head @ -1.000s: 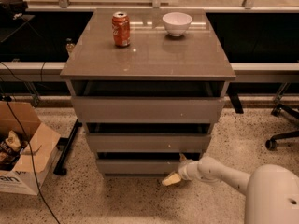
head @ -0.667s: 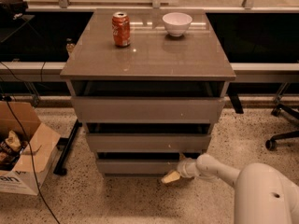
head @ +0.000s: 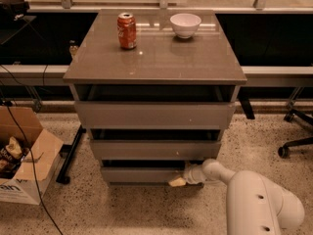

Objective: Open bottom drawer

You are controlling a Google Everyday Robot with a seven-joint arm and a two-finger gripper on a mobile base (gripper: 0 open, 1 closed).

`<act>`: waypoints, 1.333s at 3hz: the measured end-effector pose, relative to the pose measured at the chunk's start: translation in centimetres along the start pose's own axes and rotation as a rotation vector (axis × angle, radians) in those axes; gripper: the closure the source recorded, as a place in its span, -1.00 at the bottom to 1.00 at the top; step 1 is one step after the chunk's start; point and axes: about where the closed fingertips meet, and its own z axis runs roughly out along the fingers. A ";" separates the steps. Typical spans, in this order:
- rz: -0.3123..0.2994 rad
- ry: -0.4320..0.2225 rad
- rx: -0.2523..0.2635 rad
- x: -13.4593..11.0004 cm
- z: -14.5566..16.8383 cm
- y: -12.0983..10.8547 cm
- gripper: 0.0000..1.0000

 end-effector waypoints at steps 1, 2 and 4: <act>-0.001 0.007 0.004 0.2 -0.3 -0.3 0.00; -0.001 0.007 0.004 -0.1 -0.6 -0.2 0.46; -0.001 0.007 0.004 -0.5 -1.1 -0.2 -0.22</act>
Offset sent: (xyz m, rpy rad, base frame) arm -0.1345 0.0166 0.0295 -0.1495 0.1600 0.2189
